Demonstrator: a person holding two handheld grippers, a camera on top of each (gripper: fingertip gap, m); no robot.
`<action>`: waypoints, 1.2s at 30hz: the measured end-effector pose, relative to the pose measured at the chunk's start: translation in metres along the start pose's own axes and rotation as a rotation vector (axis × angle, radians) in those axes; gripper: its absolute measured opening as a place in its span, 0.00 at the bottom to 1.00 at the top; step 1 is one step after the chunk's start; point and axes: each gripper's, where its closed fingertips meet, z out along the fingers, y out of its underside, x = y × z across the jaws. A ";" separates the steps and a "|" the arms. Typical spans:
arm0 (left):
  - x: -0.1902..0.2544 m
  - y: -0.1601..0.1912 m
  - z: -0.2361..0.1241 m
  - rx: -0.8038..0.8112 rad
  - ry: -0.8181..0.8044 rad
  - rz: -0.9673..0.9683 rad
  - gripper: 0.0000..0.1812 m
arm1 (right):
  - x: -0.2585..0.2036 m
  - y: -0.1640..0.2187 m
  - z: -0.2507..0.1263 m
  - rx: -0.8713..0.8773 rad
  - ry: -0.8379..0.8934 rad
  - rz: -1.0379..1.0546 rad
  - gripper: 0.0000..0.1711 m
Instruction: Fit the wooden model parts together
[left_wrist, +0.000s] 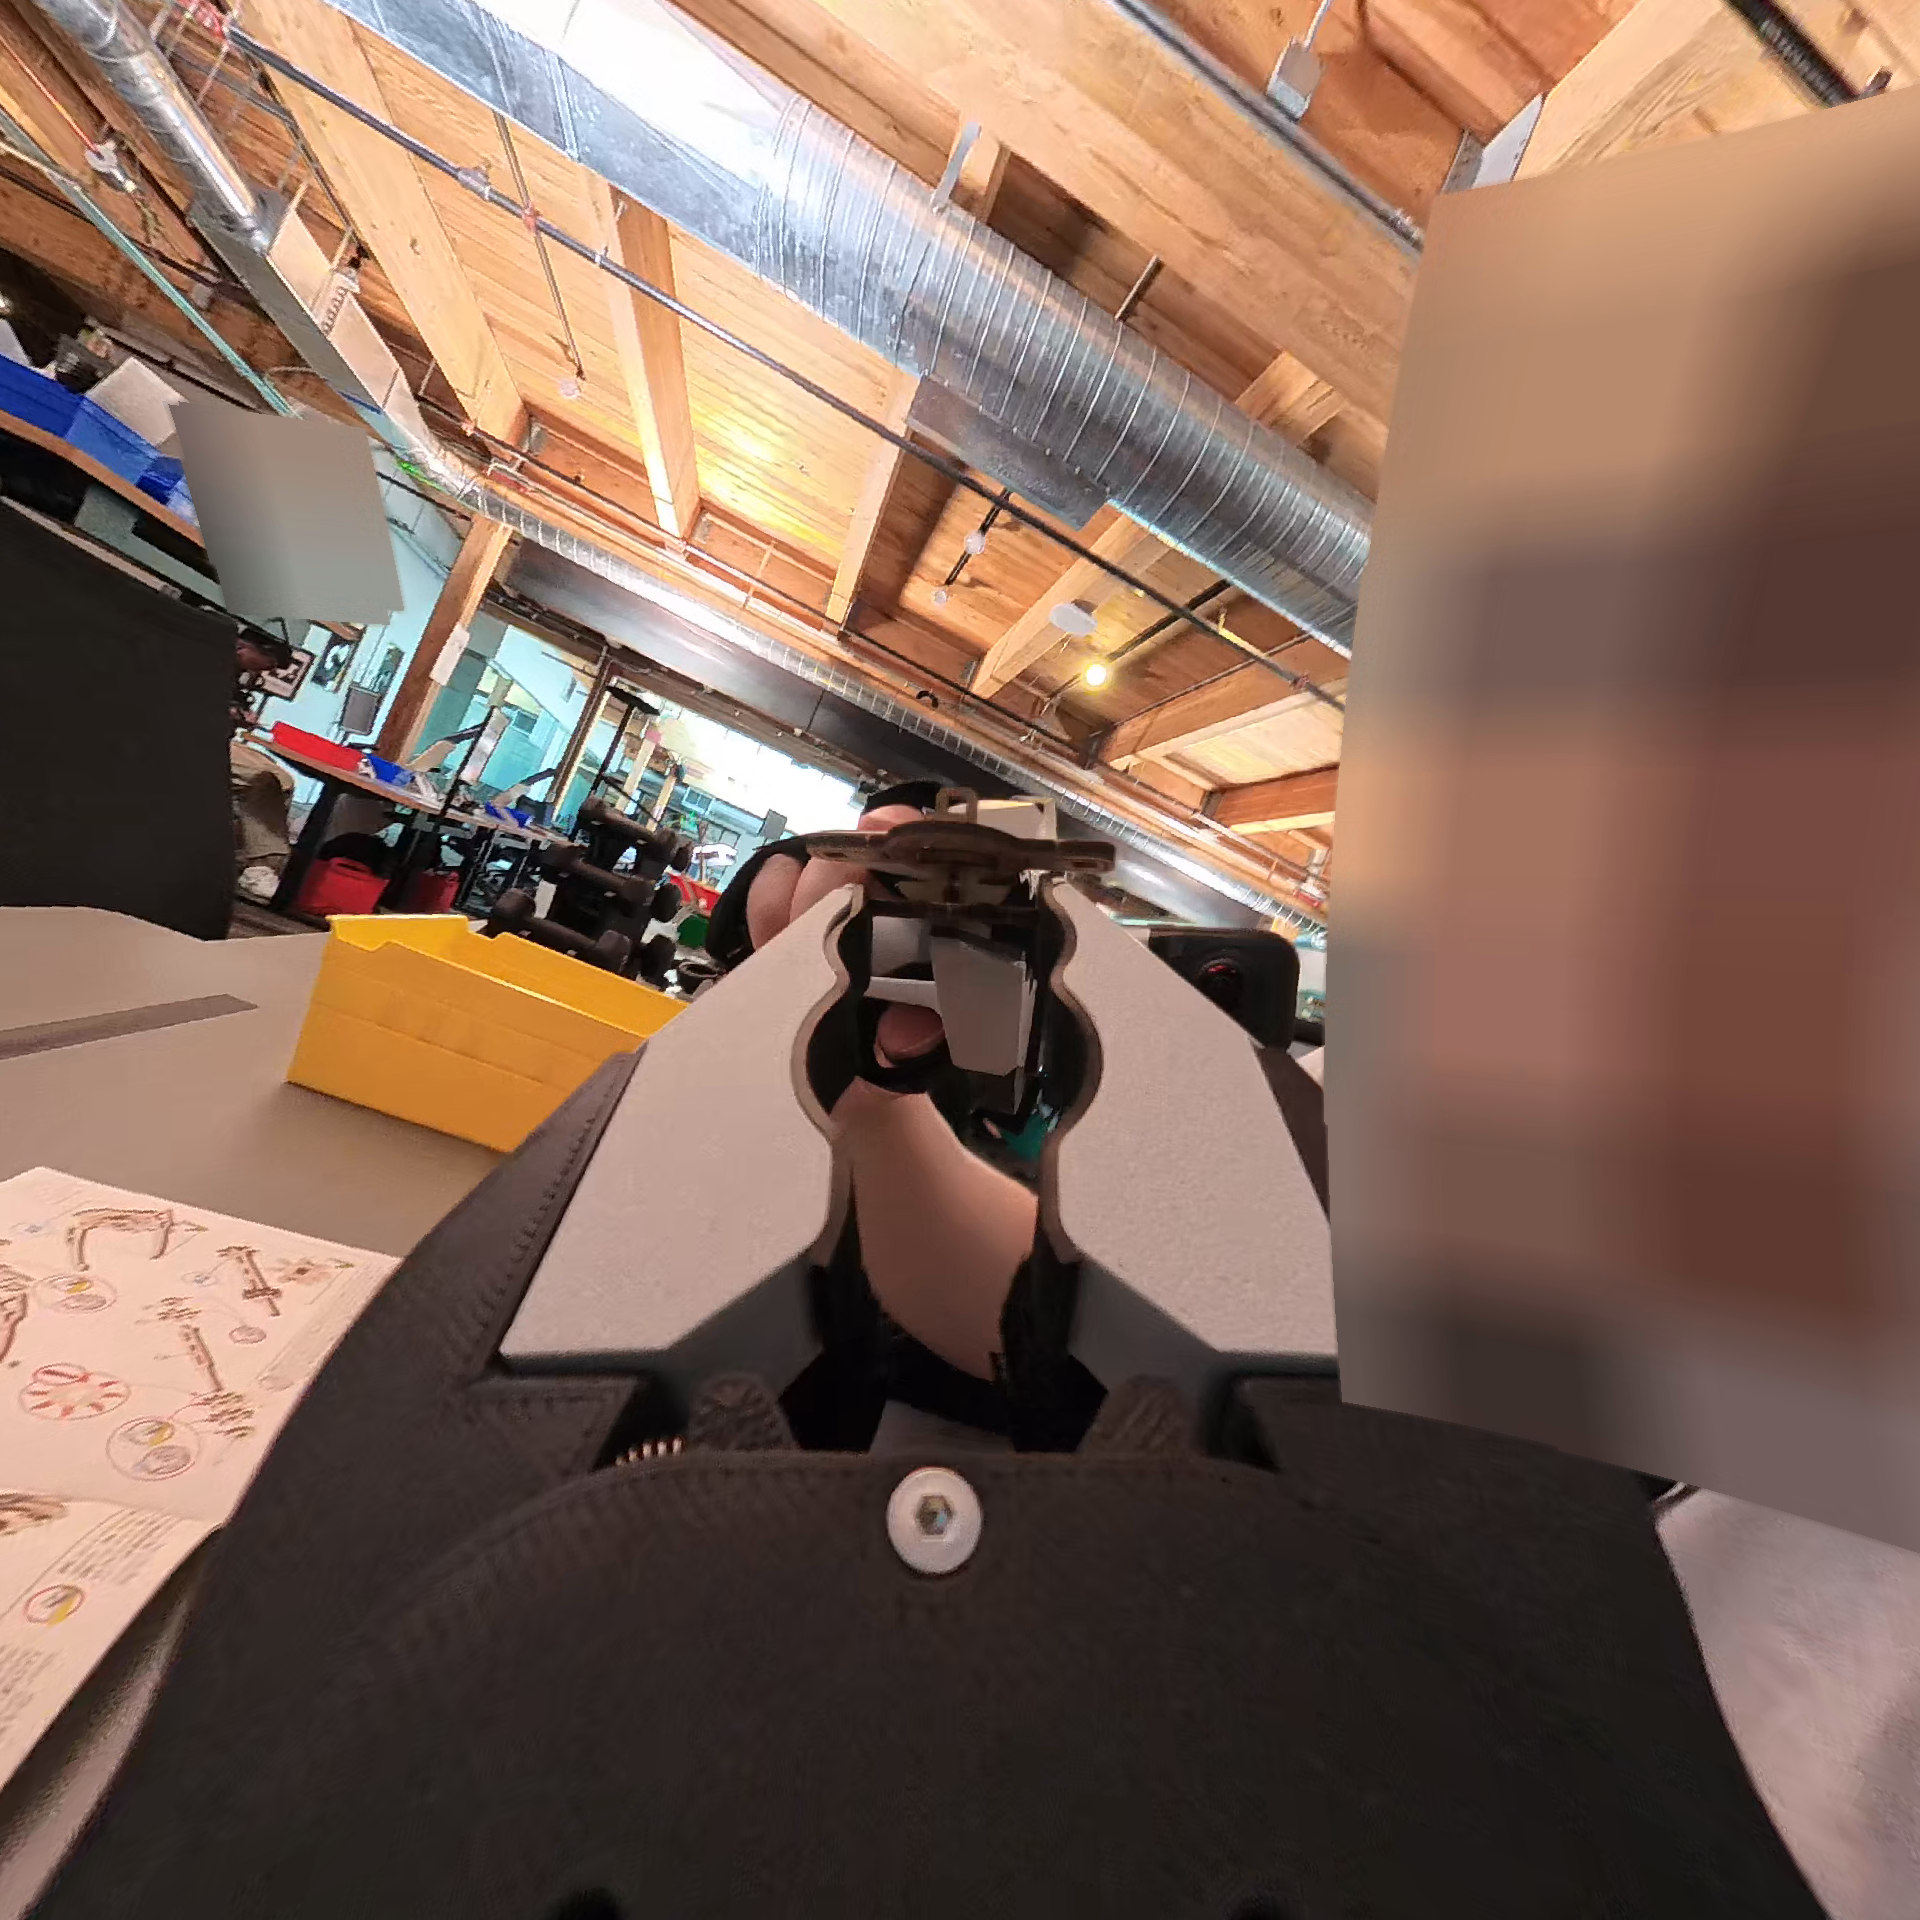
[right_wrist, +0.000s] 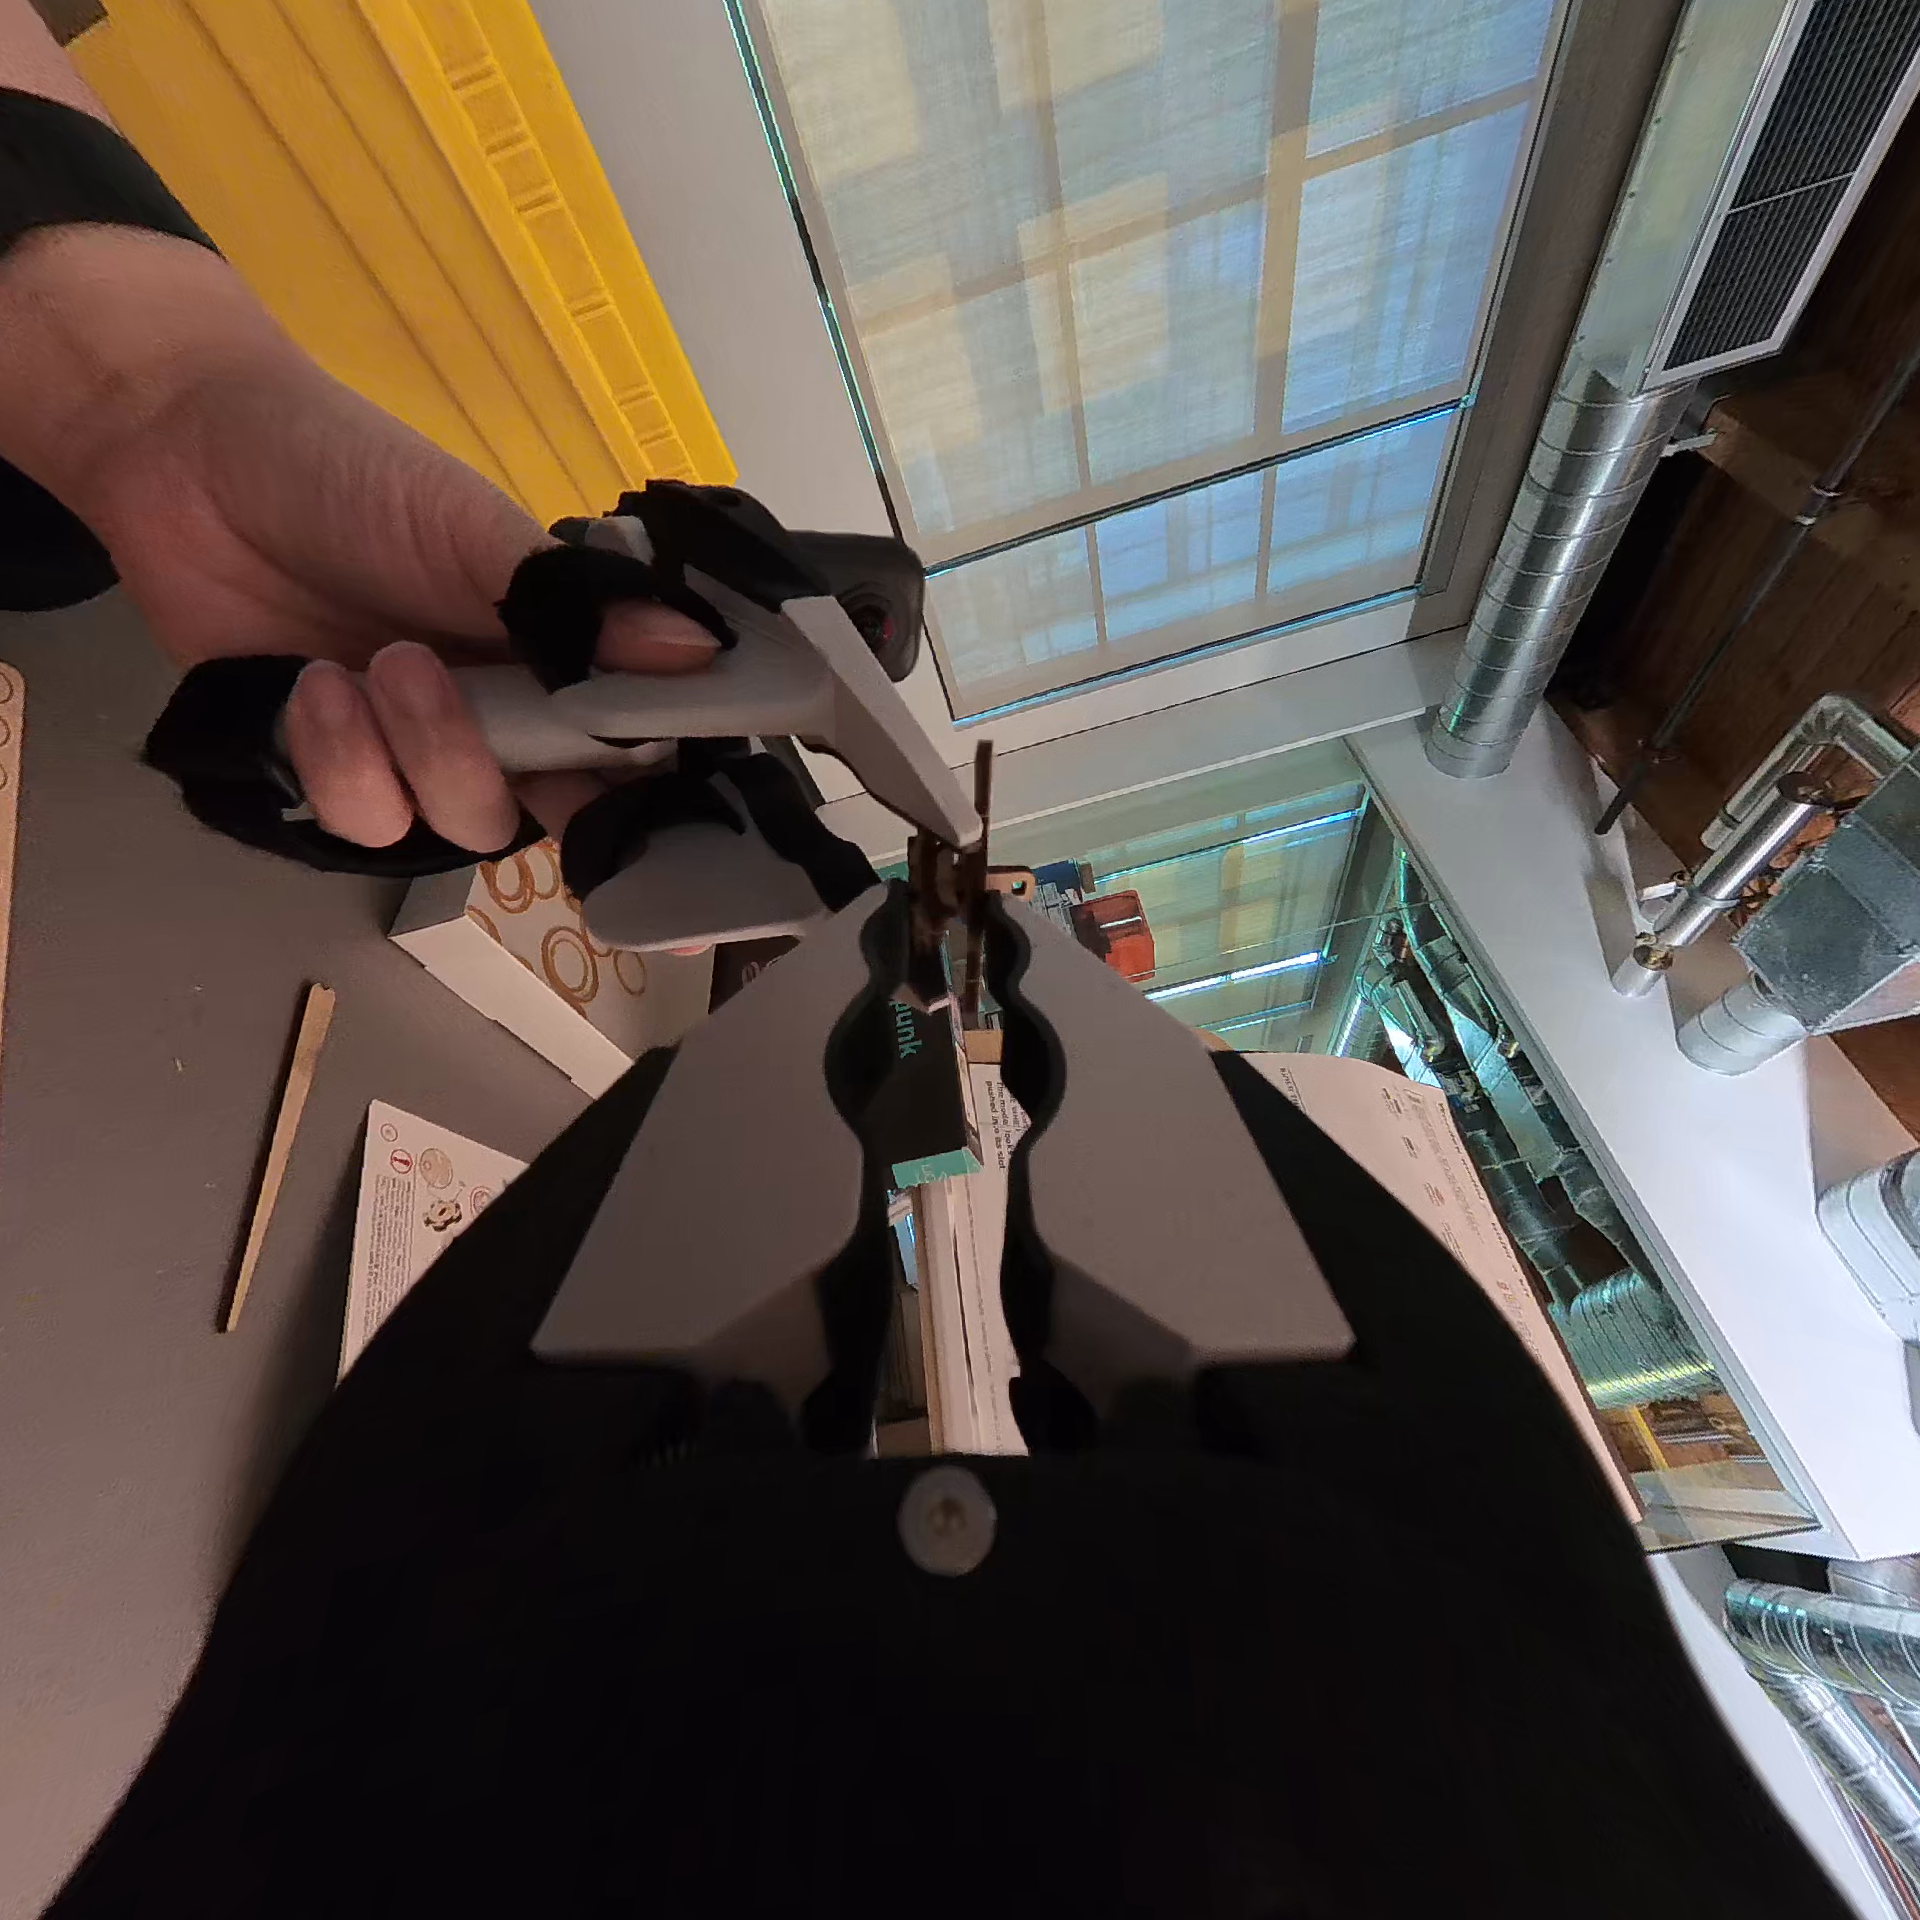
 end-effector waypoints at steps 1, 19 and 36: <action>0.000 0.001 0.000 -0.010 -0.004 0.007 0.16 | 0.000 0.000 0.000 0.001 -0.004 -0.002 0.07; 0.008 0.001 -0.005 -0.309 -0.386 0.956 0.21 | 0.007 -0.016 -0.021 0.366 -0.337 0.751 0.07; 0.009 0.012 -0.001 -0.349 -0.374 1.039 0.12 | -0.002 -0.012 -0.024 0.380 -0.391 0.753 0.07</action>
